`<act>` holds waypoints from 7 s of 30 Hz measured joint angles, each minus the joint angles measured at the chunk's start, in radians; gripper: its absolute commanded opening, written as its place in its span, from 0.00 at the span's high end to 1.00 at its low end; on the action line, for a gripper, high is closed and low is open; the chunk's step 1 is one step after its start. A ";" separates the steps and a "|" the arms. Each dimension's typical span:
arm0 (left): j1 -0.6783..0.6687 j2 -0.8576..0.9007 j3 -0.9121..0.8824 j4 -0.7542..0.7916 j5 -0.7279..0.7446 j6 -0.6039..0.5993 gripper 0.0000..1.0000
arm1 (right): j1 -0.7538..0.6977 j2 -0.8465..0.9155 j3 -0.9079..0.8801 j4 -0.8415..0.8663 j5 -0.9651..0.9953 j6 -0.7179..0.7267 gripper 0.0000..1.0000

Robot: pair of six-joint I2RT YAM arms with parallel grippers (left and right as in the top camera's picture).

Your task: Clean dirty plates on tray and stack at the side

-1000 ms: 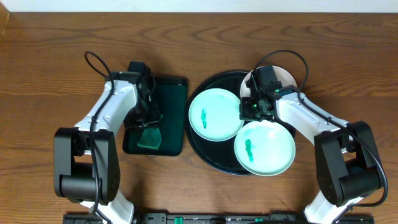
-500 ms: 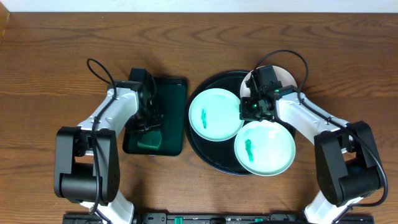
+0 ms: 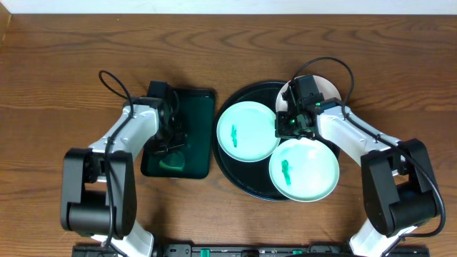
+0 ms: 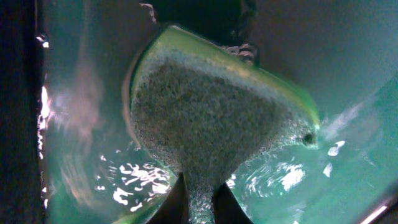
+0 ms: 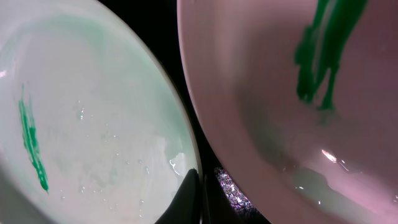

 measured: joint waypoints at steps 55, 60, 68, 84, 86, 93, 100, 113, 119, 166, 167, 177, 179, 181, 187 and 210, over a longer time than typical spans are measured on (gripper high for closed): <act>-0.007 -0.187 0.307 -0.144 -0.005 0.029 0.93 | 0.006 0.000 -0.002 0.005 0.007 0.005 0.99; -0.061 -0.159 0.307 -0.111 -0.006 -0.019 0.93 | 0.006 0.000 -0.002 0.005 0.007 0.007 0.99; -0.246 -0.158 0.308 -0.013 -0.006 -0.149 0.93 | 0.006 0.000 -0.002 0.005 0.007 0.008 0.99; -0.417 0.076 0.309 0.069 -0.004 -0.288 0.93 | 0.006 0.000 -0.002 0.005 0.007 0.008 0.99; -0.418 0.084 0.309 0.069 -0.004 -0.298 0.93 | 0.006 0.000 -0.002 0.005 0.007 0.008 0.99; -0.426 0.146 0.309 0.072 -0.008 -0.308 0.93 | 0.006 0.000 -0.002 0.005 0.007 0.008 0.99; -0.427 0.180 0.309 0.076 -0.019 -0.324 0.93 | 0.006 0.000 -0.002 0.005 0.007 0.008 0.99; -0.432 0.217 0.316 0.086 -0.023 -0.327 0.93 | 0.006 0.000 -0.002 0.005 0.007 0.007 0.99; -0.438 0.228 0.325 0.082 -0.018 -0.327 0.93 | 0.006 0.000 -0.002 0.005 0.007 0.007 0.99; -0.469 0.045 0.320 0.077 -0.062 -0.267 0.93 | 0.006 0.000 -0.002 0.003 0.016 0.007 0.99; -0.469 0.056 0.319 0.076 -0.071 -0.267 0.92 | 0.006 0.000 -0.002 0.003 0.016 0.007 0.99; -0.469 0.206 0.313 0.076 -0.084 -0.298 0.93 | 0.006 0.000 -0.002 0.005 0.016 0.007 0.99; -0.470 0.209 0.313 0.076 -0.072 -0.303 0.93 | 0.006 0.000 -0.002 0.005 0.016 0.007 0.99; -0.470 0.211 0.313 0.077 -0.058 -0.304 0.93 | 0.006 0.000 -0.002 0.005 0.016 0.007 0.99; -0.479 0.213 0.313 0.079 -0.053 -0.304 0.92 | 0.006 0.000 -0.002 0.005 0.016 0.007 0.99; -0.533 0.213 0.313 0.064 -0.060 -0.304 0.92 | 0.006 0.000 -0.002 0.004 0.020 0.007 0.99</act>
